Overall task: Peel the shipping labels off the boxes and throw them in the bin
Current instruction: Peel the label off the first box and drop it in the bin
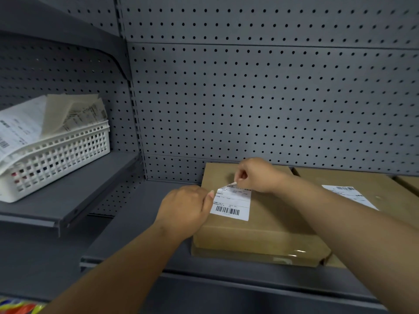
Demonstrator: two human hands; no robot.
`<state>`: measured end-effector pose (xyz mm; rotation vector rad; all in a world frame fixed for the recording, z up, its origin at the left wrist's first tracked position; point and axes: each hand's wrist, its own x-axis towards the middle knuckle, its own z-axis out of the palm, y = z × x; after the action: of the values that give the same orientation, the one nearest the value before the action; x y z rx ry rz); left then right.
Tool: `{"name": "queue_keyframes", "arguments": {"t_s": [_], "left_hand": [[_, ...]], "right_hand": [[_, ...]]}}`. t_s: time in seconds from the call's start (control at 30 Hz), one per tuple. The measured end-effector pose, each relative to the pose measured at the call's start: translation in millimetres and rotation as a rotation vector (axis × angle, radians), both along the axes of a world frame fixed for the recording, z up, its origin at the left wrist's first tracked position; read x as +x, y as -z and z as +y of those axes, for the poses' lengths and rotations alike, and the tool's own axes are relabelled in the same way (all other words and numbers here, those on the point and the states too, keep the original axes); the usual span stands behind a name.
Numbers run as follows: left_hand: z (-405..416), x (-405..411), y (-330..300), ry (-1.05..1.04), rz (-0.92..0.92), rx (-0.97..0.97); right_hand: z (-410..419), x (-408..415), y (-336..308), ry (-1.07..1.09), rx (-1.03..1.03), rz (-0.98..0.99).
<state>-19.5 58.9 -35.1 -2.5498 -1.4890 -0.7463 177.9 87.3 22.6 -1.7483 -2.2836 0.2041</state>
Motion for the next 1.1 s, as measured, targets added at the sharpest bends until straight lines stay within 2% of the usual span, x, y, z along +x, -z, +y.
{"name": "queue_keyframes", "arguments": {"t_s": [0.13,0.27,0.37,0.5,0.6,0.8,1.1], "left_hand": [[-0.9,-0.1,-0.4,0.0,0.002,-0.005],[-0.1,0.3,-1.7,0.004,0.022,0.0],[0.1,0.9,-2.9,0.004,0.048,0.003],[-0.5,0.5,-2.8,0.003,0.045,-0.004],[-0.2,0.6,-1.0,-0.003,0.052,0.002],[1.2,0.6,1.8,0.0,0.037,0.012],[1.4,1.2,2.6,0.017,0.027,0.03]], "right_hand": [[-3.2,5.2,3.2,0.013,-0.001,0.07],[4.2,2.3,7.8,0.01,0.14,0.025],[6.7,-7.3,11.6,0.023,0.075,0.166],[12.1,-20.5,17.6,-0.039,-0.022,-0.018],[14.3,-26.1,19.2,-0.033,0.022,0.052],[10.6,-22.8,21.7,-0.116,0.06,-0.047],[9.5,-21.9,28.1,-0.145,0.121,-0.067]]}}
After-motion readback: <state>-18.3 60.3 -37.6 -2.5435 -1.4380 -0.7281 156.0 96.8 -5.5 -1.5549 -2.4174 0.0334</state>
